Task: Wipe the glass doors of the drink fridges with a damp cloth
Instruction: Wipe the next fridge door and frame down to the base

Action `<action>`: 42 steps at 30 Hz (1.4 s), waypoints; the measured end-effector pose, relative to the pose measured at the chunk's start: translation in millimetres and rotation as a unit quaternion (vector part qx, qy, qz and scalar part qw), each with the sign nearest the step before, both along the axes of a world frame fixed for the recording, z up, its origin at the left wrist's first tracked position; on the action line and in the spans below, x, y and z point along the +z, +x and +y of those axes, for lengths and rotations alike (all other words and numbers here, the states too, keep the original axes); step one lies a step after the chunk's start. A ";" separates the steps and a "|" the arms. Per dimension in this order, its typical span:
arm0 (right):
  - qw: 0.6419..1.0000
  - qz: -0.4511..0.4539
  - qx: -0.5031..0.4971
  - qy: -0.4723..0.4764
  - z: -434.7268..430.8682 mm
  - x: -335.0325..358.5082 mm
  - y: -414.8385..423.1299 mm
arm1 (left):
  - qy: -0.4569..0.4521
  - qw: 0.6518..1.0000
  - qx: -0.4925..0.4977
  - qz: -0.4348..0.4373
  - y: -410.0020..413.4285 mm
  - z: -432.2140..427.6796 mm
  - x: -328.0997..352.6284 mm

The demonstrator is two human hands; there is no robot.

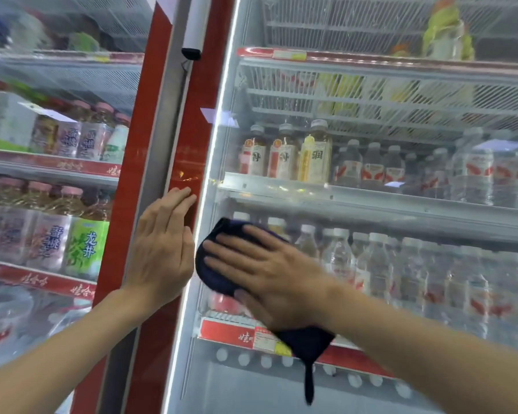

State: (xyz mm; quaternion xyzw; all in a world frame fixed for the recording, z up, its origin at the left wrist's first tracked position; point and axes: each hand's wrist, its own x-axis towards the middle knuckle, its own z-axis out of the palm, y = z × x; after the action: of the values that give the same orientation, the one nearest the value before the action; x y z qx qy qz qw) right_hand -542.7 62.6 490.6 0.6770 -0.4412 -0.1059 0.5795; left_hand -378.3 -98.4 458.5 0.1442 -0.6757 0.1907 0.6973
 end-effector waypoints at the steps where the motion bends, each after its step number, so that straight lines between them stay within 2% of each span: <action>1: 1.000 0.000 0.002 -0.009 -2.9 23.2 0.2 | -0.004 1.000 0.001 -0.008 1.9 -4.0 -1.0; 5: 0.989 -0.066 -0.016 -0.128 -17.0 81.8 10.1 | -0.015 1.000 0.008 -0.015 1.3 -11.2 -2.4; 9: 0.976 -0.125 -0.020 -0.176 -26.7 46.2 20.2 | -0.015 1.000 -0.008 -0.016 -1.8 -11.3 -3.4; 11: 0.982 -0.115 -0.031 -0.146 -25.5 20.8 23.2 | -0.009 1.000 -0.007 -0.004 -0.2 -11.0 -3.3; 13: 0.994 -0.066 -0.028 -0.083 -19.4 3.3 16.3 | 0.016 1.000 0.012 0.021 3.4 -9.8 -3.1; 17: 1.000 0.003 -0.004 0.008 -7.1 31.2 0.6 | 0.019 0.999 0.048 0.008 12.2 -12.8 -0.7; 22: 0.994 -0.044 -0.002 -0.098 -32.3 88.0 23.4 | -0.016 0.998 0.066 -0.018 24.5 -23.8 -0.7; 26: 0.974 -0.128 0.003 -0.184 -49.8 59.2 41.4 | -0.011 0.998 0.052 -0.015 21.0 -23.6 -5.8; 28: 0.976 -0.138 0.002 -0.170 -54.8 22.9 46.7 | 0.005 0.999 0.046 0.004 20.7 -25.0 -7.1; 30: 0.986 -0.111 0.010 -0.124 -51.7 4.7 43.8 | 0.028 0.999 0.037 0.022 20.8 -26.8 -8.8; 33: 0.994 -0.061 0.028 -0.088 -45.9 33.1 32.2 | 0.045 0.998 0.022 0.039 18.3 -28.5 -10.9; 35: 0.993 -0.046 0.033 -0.103 -50.9 63.7 32.2 | 0.041 0.998 0.015 0.044 18.0 -28.0 -10.7; 38: 0.977 -0.117 0.037 -0.174 -71.0 77.5 51.1 | 0.046 0.998 -0.004 0.051 21.0 -32.1 -12.3; 42: 0.951 -0.205 0.021 -0.229 -98.4 23.5 80.1 | 0.087 0.992 -0.049 0.073 25.0 -40.2 -23.1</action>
State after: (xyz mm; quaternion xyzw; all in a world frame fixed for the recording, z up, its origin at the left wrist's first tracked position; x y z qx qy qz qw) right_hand -462.6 -35.8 514.1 0.5423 -0.5487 0.1509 0.6181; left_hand -353.3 -138.6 435.4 0.1842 -0.6436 0.0855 0.7379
